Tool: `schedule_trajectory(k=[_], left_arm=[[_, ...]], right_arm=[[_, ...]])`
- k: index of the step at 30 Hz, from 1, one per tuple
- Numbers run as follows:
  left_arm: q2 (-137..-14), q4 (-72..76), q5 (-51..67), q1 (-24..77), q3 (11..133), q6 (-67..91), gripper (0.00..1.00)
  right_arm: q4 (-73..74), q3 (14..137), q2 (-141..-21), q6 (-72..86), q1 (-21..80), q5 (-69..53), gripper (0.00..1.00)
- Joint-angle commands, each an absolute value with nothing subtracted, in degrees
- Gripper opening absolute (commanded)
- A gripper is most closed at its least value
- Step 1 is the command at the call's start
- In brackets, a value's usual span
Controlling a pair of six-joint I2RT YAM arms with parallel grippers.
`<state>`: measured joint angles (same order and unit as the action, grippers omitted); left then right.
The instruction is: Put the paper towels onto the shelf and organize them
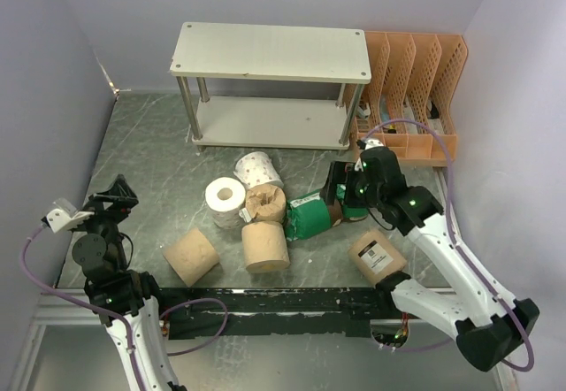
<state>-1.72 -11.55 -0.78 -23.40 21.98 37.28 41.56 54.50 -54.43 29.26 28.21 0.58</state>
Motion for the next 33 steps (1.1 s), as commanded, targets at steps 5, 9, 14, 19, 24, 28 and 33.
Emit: schedule_trajectory(k=[5, 9, 14, 19, 24, 28, 33], left_arm=[[-2.5, -10.0, 1.4, -23.3, 21.9, 36.5, 0.94], [-2.5, -9.9, 2.9, -23.2, 22.1, 36.6, 0.94], [-1.9, -10.1, 3.8, -23.3, 22.2, 36.9, 0.94], [-0.9, -9.7, 3.4, -23.2, 21.8, 36.6, 0.94], [-1.5, -9.6, 3.6, -23.2, 21.8, 36.8, 0.94], [-1.6, -9.8, 2.9, -23.2, 21.9, 36.9, 0.94], [-1.9, -10.2, 1.9, -23.2, 22.3, 37.6, 0.94]], right_arm=[[46.3, 56.1, -47.8, 32.4, 29.6, 7.3, 1.0], [40.7, 49.6, -53.5, 29.0, 29.8, -12.1, 1.0], [14.1, 33.6, -31.4, 38.0, 36.8, -12.5, 1.0], [-3.4, 22.1, -16.6, 48.4, 37.3, -18.3, 1.0], [12.3, 34.1, -32.0, 31.9, 38.6, -18.1, 1.0], [24.7, 41.6, -36.6, 25.9, 42.6, -1.1, 1.0], [30.7, 47.5, -48.5, 23.2, 49.7, 14.8, 1.0]])
